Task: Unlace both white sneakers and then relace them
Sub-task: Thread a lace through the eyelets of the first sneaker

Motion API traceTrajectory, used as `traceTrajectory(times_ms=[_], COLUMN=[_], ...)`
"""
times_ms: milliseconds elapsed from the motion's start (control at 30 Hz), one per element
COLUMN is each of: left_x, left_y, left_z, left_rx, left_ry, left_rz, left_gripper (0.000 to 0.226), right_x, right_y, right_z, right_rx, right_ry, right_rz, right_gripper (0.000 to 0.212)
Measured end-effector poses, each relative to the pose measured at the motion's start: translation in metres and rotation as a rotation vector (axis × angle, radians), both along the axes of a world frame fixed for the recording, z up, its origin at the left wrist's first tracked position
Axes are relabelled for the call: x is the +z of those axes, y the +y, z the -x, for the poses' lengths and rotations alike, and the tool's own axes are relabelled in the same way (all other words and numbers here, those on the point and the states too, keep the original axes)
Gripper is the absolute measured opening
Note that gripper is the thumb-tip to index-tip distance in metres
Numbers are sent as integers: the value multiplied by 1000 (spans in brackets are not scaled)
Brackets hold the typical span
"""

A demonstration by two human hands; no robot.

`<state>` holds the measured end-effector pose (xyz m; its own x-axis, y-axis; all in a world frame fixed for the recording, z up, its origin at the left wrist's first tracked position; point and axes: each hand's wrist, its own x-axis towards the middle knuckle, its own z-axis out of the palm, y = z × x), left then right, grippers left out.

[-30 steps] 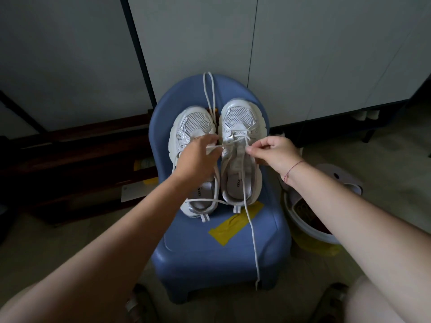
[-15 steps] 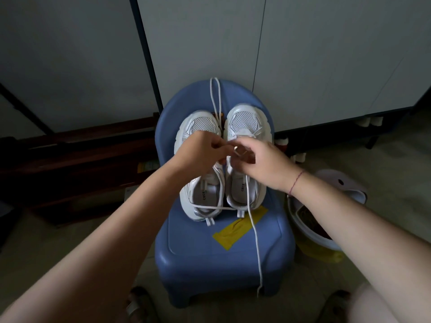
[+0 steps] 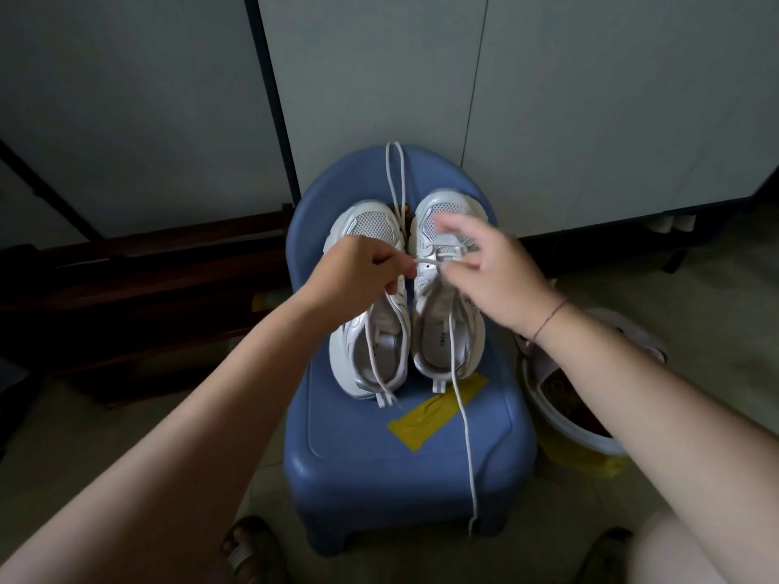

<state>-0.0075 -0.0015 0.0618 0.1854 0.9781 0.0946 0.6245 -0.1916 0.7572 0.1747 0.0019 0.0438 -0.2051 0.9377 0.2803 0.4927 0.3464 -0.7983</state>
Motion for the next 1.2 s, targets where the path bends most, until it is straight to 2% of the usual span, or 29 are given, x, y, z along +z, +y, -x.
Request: traceTrajectory(times_ms=[67, 133, 200, 333, 400, 467, 600, 667, 733, 800, 867, 1067, 1167, 1200], left_x=[1, -1, -2, -2, -3, -4, -3, -1, 0, -1, -2, -7, -10, -12], left_y=[0, 0, 1, 3, 3, 2, 2, 3, 3, 3, 4, 8, 13, 16], left_z=[-5, -5, -1, 9, 10, 9, 0, -3, -3, -2, -2, -6, -6, -5], left_rx=[-27, -48, -37, -5, -6, -3, -13, -10, -6, -47, -96, -223, -89, -15], left_ry=[12, -4, -35, -71, -71, -78, -84, -98, -103, -129, -152, -240, -336, -378], left_rz=[-2, 18, 32, 67, 84, 97, 70, 57, 56, 94, 138, 272, 233, 216], left_gripper=[38, 34, 22, 21, 21, 21, 21, 30, 42, 33, 21, 20, 18, 18], right_x=[-2, -6, -8, -11, -16, -13, -2, -8, -9, -8, -3, -7, -9, -10], right_y=[-7, -1, 14, 37, 40, 36, 8, 2, 3, 8, 12, 25, 29, 28], right_z=[10, 3, -16, -56, -64, -55, -8, 3, 4, -4, -10, -18, -15, -12], right_rx=[100, 16, -136, -533, -644, -570, -20, 83, 37, -51, -95, -249, -331, -365], right_ry=[-125, -168, -87, 241, 213, 30, -124, -163, -167, -128, -90, -10, -3, 4], right_rz=[-45, -90, -65, 28, 52, -11, -19, -6, -36, -65, -85, -80, -39, -25], right_gripper=[25, 16, 15, 16, 14, 17, 50, 42, 16, 8, 9, 12, 26, 23])
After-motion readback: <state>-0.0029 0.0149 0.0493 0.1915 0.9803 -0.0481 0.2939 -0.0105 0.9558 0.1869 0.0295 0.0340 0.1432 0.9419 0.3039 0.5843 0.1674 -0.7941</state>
